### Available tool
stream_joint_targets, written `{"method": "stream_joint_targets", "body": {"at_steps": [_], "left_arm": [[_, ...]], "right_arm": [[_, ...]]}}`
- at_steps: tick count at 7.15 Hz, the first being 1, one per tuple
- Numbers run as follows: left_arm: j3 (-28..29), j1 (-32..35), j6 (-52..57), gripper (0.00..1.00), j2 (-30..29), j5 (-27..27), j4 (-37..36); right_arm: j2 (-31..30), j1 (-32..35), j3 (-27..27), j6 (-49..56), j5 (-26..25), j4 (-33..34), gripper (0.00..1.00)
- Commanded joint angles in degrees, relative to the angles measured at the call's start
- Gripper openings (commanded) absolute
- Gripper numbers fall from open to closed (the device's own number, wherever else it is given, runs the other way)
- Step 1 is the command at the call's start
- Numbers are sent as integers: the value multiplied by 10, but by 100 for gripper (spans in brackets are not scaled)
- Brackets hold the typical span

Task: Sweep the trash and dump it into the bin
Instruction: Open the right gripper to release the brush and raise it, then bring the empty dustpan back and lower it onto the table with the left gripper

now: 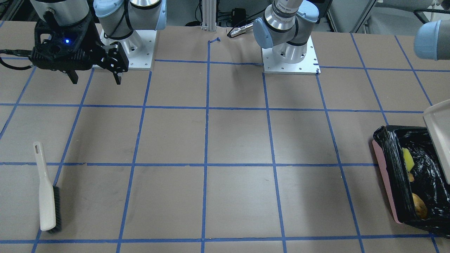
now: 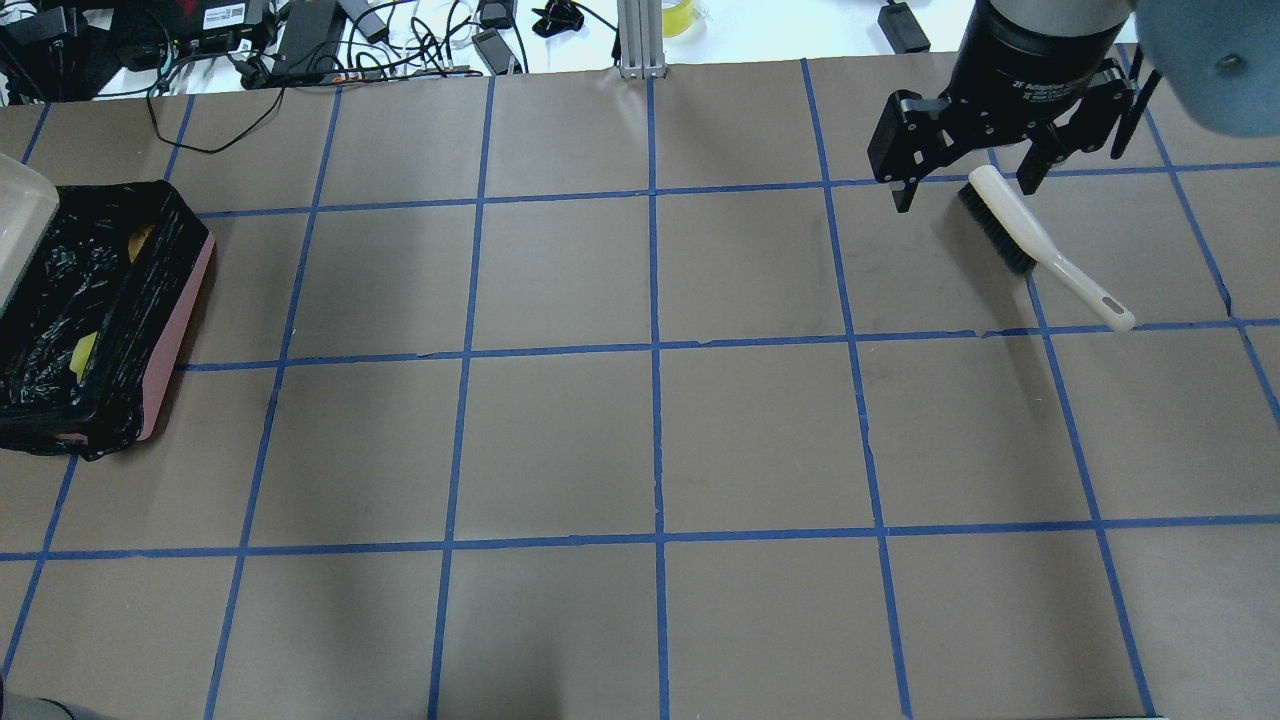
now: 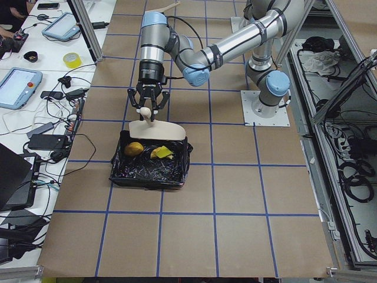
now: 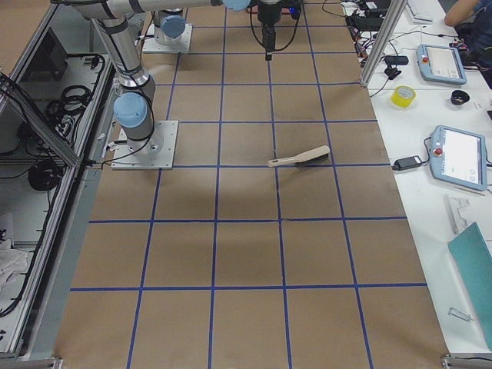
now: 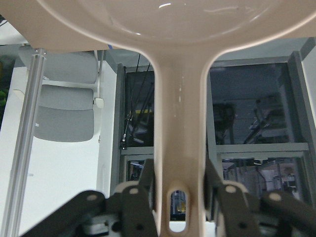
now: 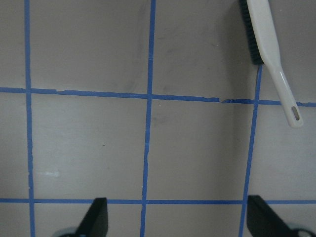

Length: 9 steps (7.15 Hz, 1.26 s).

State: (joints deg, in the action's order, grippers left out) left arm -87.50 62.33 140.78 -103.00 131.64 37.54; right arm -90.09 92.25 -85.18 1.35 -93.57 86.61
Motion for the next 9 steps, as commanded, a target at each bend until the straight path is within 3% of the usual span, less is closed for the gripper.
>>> {"method": "stream_joint_targets", "body": {"at_steps": [1,4,5,6,7,9], "left_arm": [[-2,5,-5,0,24,-143,10],[-1,73,-175,0,29,-294,142],[-3,86,-235,0,16,-322,147],[-1,86,-299,0,4,-402,174],[0,86,-363,0,-16,-455,206],[1,88,-369,0,-82,-532,215]], "right_arm": [[-3,1,-4,2,3,18,100],[-3,0,-5,4,3,19,100],[-3,-1,-6,7,1,19,100],[-3,-1,-6,8,0,19,100],[-2,-1,-6,8,-1,19,100],[-2,-1,-6,8,4,20,100]]}}
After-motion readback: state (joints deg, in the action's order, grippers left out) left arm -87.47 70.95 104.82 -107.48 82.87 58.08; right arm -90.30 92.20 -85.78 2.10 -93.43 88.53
